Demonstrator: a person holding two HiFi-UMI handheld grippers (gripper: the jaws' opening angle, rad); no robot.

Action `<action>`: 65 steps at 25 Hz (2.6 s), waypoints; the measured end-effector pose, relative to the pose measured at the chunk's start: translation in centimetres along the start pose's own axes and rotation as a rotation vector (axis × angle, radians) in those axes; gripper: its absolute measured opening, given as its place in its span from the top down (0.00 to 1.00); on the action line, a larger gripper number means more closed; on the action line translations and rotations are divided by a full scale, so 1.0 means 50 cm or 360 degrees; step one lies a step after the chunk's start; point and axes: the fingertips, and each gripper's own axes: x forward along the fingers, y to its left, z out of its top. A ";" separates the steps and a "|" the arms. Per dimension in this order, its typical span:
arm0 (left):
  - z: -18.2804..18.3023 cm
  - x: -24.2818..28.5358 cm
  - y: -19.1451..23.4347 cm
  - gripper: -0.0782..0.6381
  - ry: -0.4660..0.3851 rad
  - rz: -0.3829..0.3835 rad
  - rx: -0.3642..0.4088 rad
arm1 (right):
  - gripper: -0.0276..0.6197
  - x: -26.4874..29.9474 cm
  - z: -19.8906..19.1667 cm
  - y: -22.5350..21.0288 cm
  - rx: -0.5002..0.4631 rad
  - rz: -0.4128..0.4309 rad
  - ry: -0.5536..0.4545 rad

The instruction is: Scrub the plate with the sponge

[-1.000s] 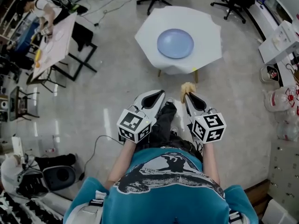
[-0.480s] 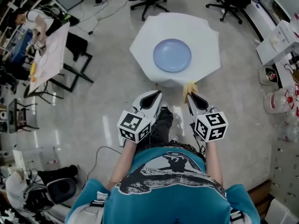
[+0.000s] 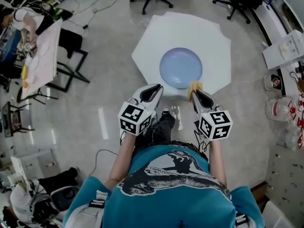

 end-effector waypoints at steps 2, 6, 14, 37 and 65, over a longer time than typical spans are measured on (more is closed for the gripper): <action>-0.005 0.024 0.031 0.82 0.0037 -0.0012 -0.0015 | 0.90 0.029 0.009 -0.008 0.0005 -0.0014 0.0034; -0.023 0.072 0.082 0.80 0.0110 -0.0065 -0.0049 | 0.90 0.076 0.020 -0.021 -0.0003 -0.0046 0.0093; -0.130 0.171 0.181 0.74 0.0372 -0.0032 -0.0067 | 0.90 0.113 0.014 -0.050 0.0004 -0.0085 0.0174; -0.325 0.322 0.234 0.78 0.0705 0.0205 -0.0682 | 0.90 0.393 -0.055 -0.246 -0.0216 0.0187 0.0633; -0.306 0.317 0.237 0.77 0.0710 0.0221 -0.0500 | 0.90 0.588 -0.119 -0.191 -0.0239 0.0167 0.0913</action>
